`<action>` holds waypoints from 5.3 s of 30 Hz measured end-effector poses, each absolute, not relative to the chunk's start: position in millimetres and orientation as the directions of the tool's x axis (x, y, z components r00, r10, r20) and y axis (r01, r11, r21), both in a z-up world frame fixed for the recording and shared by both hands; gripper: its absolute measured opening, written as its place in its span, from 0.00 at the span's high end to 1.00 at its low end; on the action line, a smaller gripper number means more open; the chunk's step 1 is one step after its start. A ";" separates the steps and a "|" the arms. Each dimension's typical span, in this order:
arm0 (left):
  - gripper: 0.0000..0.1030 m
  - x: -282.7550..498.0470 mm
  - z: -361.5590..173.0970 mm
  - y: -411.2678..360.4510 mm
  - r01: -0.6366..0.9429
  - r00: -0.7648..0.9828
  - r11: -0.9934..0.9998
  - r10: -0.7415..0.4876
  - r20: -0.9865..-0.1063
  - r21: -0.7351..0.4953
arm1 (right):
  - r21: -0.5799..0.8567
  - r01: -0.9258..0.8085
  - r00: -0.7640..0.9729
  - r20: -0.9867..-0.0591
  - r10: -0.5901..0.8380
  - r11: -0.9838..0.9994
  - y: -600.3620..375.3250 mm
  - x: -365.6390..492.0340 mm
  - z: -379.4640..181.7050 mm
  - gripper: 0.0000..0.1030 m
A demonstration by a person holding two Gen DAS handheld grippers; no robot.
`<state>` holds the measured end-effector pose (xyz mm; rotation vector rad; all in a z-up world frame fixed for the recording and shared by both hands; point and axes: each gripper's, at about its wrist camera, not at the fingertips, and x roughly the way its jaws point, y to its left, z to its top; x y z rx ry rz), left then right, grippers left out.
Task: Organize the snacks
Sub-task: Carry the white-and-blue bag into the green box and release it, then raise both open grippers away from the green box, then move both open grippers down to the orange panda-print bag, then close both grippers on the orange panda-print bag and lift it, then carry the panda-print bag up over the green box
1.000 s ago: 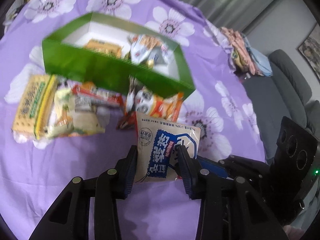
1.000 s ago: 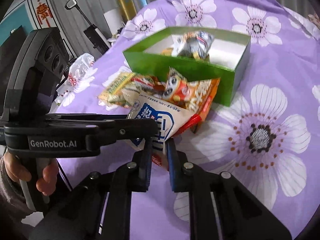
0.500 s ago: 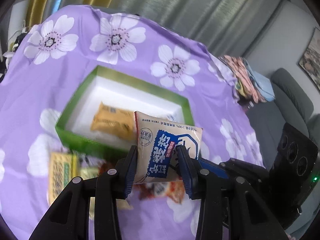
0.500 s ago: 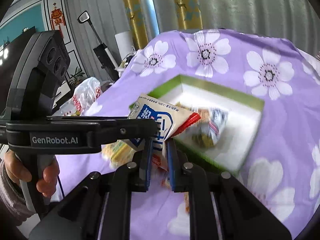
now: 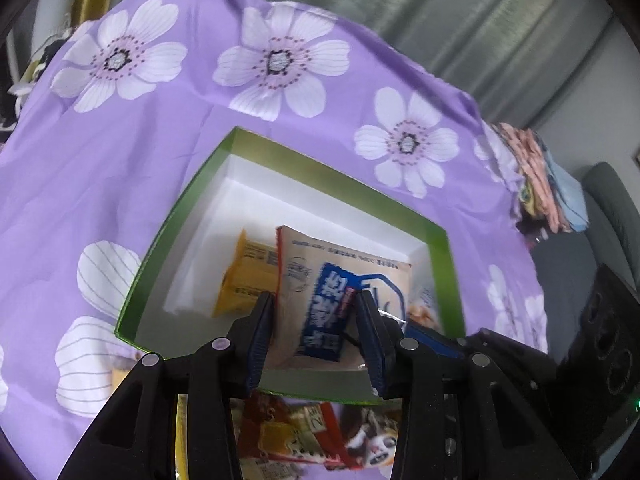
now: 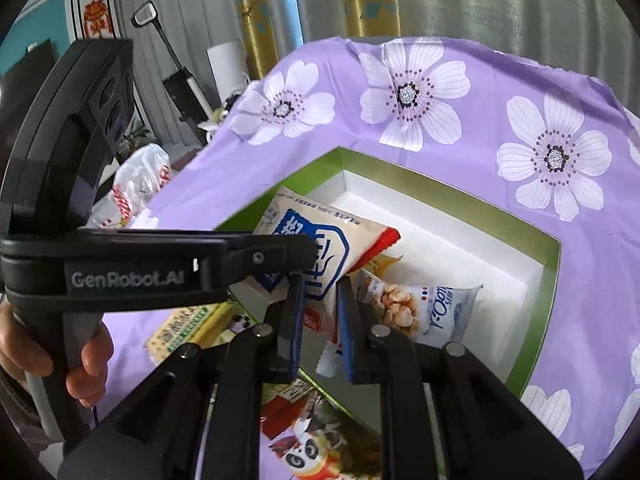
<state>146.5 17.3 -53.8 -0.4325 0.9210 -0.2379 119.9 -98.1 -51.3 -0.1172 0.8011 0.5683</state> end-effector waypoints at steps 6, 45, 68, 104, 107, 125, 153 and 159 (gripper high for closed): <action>0.29 142.2 -50.5 26.6 -0.022 0.608 0.887 -0.355 -0.710 -0.462 | 0.105 -0.504 0.578 -0.697 0.426 0.857 -103.0 118.4 -47.2 0.59; 0.06 -3.7 -37.9 -39.5 -0.035 0.654 0.998 -0.023 -0.756 -0.061 | 0.060 -0.314 0.651 -0.712 0.261 0.947 -197.7 -22.7 -55.0 0.11; 0.06 8.9 -69.9 -56.0 0.009 0.599 0.999 -0.041 -0.800 -0.045 | 0.112 -0.330 0.574 -0.764 0.293 0.937 -190.9 -7.1 -88.4 0.11; 0.28 63.0 -110.7 -75.8 0.176 0.475 0.902 -0.429 -0.768 -0.395 | 0.192 -0.407 0.508 -0.765 0.396 0.893 -170.5 29.3 -114.3 0.40; 0.32 63.0 -110.9 -77.6 0.185 0.470 0.896 -0.442 -0.764 -0.404 | 0.192 -0.418 0.498 -0.769 0.400 0.888 -166.9 32.5 -115.2 0.54; 0.36 34.8 -82.3 -89.2 0.215 0.506 0.902 -0.430 -0.747 -0.374 | 0.169 -0.450 0.524 -0.746 0.412 0.877 -171.6 8.8 -97.4 0.72; 0.36 -43.5 3.4 -78.0 0.227 0.676 0.934 -0.354 -0.646 -0.275 | 0.076 -0.532 0.630 -0.630 0.454 0.843 -150.2 -58.0 -14.2 0.72; 0.36 -45.8 9.5 -71.7 0.227 0.693 0.936 -0.349 -0.631 -0.270 | 0.064 -0.540 0.641 -0.615 0.459 0.839 -144.1 -59.0 -6.2 0.72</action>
